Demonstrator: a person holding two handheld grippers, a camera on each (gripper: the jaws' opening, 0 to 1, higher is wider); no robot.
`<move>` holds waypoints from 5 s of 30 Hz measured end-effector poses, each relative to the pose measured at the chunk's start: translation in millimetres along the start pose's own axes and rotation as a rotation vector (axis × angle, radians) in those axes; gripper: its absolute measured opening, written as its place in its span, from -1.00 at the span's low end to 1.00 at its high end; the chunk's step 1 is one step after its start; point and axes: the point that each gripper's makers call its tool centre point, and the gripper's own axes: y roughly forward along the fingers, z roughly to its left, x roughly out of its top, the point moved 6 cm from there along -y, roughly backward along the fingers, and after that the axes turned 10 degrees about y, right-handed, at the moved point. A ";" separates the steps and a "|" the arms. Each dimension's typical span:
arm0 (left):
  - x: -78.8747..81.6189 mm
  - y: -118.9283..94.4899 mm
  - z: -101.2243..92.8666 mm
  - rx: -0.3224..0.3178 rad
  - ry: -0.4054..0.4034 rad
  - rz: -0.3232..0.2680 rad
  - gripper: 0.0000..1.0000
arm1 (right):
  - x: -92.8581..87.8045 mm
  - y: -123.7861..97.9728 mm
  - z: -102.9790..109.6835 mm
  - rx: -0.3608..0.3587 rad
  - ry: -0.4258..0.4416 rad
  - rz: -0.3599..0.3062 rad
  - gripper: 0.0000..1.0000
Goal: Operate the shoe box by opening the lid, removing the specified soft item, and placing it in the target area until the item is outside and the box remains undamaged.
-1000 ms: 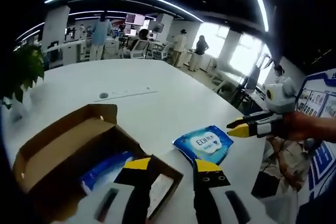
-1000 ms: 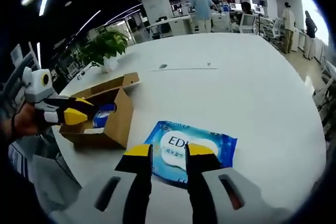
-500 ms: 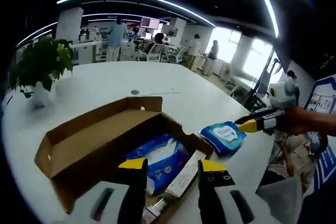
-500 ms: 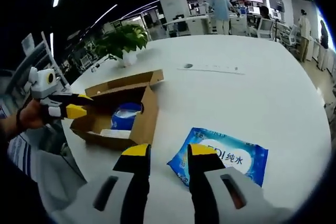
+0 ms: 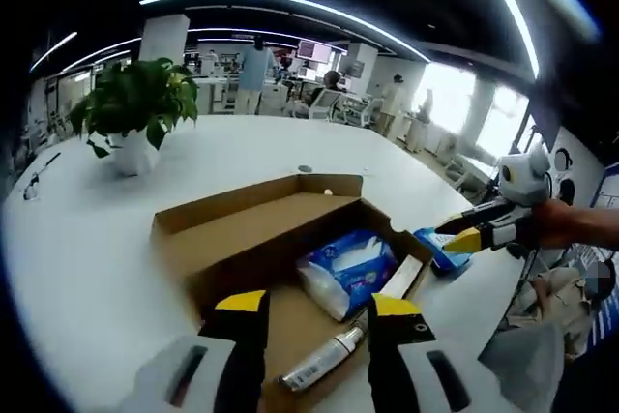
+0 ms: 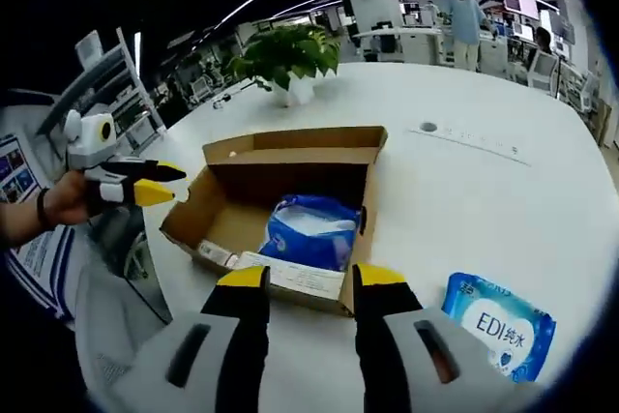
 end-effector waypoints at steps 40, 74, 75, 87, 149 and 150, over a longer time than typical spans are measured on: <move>-23.1 -13.7 19.5 0.048 -0.066 0.007 -0.14 | 8.8 47.3 28.8 0.076 -0.190 0.108 -0.19; -29.2 -8.8 24.5 0.047 -0.095 0.003 -0.07 | 30.2 90.2 20.2 0.065 -0.444 0.275 0.06; -29.9 -8.7 24.5 0.047 -0.097 0.004 -0.07 | 30.3 92.5 20.3 0.066 -0.447 0.281 0.07; -35.0 -16.3 27.6 0.054 -0.100 0.011 -0.07 | 20.0 119.8 8.3 0.068 -0.580 0.423 0.22; -30.5 0.0 28.9 0.034 -0.112 0.036 -0.10 | 6.7 151.7 8.7 0.119 -0.600 0.559 -0.52; -30.8 -0.3 29.4 0.035 -0.114 0.036 -0.10 | 7.1 151.2 8.7 0.119 -0.599 0.556 -0.56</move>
